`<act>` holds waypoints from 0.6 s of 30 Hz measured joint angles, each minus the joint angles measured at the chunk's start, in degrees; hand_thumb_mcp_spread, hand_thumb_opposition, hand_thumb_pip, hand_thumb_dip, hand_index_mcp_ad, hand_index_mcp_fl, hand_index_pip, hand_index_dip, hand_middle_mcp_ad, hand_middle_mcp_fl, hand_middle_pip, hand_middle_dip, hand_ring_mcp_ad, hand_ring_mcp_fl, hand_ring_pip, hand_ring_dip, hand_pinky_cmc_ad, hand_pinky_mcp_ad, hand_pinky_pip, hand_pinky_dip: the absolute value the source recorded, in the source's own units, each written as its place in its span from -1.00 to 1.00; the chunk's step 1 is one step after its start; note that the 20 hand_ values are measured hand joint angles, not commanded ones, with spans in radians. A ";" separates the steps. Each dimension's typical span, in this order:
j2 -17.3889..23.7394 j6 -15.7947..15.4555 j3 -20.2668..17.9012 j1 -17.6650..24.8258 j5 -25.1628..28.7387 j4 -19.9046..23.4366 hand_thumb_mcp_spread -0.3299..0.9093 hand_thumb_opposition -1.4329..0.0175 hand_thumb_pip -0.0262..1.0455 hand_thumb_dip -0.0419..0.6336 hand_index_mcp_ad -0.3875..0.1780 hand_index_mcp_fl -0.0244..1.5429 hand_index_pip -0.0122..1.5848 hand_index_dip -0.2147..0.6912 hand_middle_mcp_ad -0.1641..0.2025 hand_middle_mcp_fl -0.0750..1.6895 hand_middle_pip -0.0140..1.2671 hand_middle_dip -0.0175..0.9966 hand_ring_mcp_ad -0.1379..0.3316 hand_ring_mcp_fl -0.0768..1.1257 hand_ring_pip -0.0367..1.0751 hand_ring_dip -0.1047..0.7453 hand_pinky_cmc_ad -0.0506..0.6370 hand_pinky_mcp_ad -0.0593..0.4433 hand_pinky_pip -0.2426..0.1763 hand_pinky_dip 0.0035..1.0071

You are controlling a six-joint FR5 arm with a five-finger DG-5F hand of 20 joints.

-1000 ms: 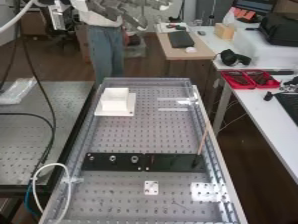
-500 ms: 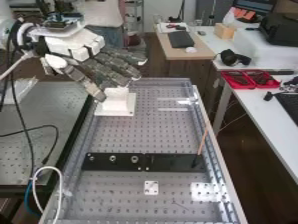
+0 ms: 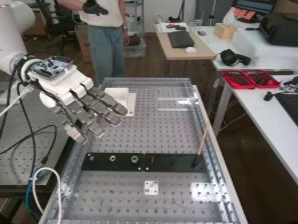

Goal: Grab the larger nut and place it in the white container

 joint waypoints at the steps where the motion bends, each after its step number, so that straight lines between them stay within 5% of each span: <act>1: -0.66 0.23 -0.40 0.19 0.62 1.08 -0.07 -0.13 0.21 -0.41 0.21 -0.90 -0.22 -0.67 0.28 -0.85 -0.76 -0.53 0.35 -0.86 -0.76 -0.46 0.25 0.59 -0.35 0.29; 10: -5.85 3.35 -2.22 1.07 4.61 6.68 -0.02 -0.17 0.25 -0.32 0.10 -0.82 0.45 -0.64 0.29 -0.86 -0.76 -0.53 0.35 -0.86 -0.76 -0.46 0.25 0.59 -0.34 0.30; 18: -11.87 5.27 -3.37 1.73 7.79 12.84 -0.02 -0.22 0.25 -0.32 0.06 -0.84 0.74 -0.42 0.29 -0.90 -0.76 -0.53 0.36 -0.86 -0.76 -0.46 0.25 0.59 -0.34 0.29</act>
